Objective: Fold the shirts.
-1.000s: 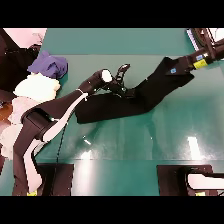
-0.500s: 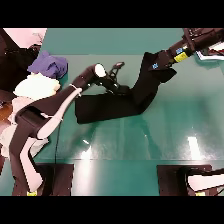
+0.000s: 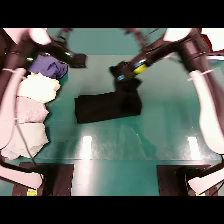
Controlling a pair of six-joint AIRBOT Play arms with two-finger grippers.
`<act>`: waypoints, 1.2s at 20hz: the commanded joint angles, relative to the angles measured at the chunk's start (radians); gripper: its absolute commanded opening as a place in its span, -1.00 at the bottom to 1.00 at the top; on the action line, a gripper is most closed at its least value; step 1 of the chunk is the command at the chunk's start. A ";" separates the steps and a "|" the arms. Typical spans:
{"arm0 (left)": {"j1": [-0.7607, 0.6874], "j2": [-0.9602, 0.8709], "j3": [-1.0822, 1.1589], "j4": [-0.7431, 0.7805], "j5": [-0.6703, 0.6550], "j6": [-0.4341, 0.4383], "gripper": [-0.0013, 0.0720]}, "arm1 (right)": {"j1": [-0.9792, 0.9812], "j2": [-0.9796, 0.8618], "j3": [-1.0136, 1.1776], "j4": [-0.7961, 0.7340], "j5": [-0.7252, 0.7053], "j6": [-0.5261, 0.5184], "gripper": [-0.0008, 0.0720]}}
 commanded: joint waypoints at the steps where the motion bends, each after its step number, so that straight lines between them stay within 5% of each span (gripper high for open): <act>1: 0.136 0.130 0.000 0.035 -0.031 0.011 -0.90 | 0.199 -0.121 0.002 0.128 -0.285 -0.119 0.31; 2: 0.161 0.155 0.000 0.035 -0.044 0.011 -0.90 | 0.237 -0.145 0.002 0.136 -0.332 -0.125 0.58; 5: 0.212 0.204 -0.001 0.036 -0.105 0.012 -0.90 | 0.262 -0.144 0.002 0.063 -0.296 -0.124 0.54; 10: 0.211 0.215 -0.014 0.005 -0.172 0.012 -0.90 | 0.117 -0.039 -0.078 -0.208 0.038 -0.026 0.54; 15: 0.169 0.215 -0.110 -0.019 -0.168 0.050 -0.90 | -0.135 0.084 -0.400 -0.204 -0.010 -0.011 0.54; 17: 0.143 0.215 -0.149 -0.018 -0.163 0.064 -0.90 | -0.249 0.111 -0.518 -0.186 -0.073 -0.002 0.58; 19: 0.113 0.215 -0.173 -0.018 -0.138 0.064 -0.90 | -0.352 0.109 -0.600 -0.099 -0.120 -0.001 0.96; 24: 0.057 0.215 -0.175 -0.019 -0.039 0.064 -0.90 | -0.458 0.053 -0.751 0.203 -0.241 -0.066 0.93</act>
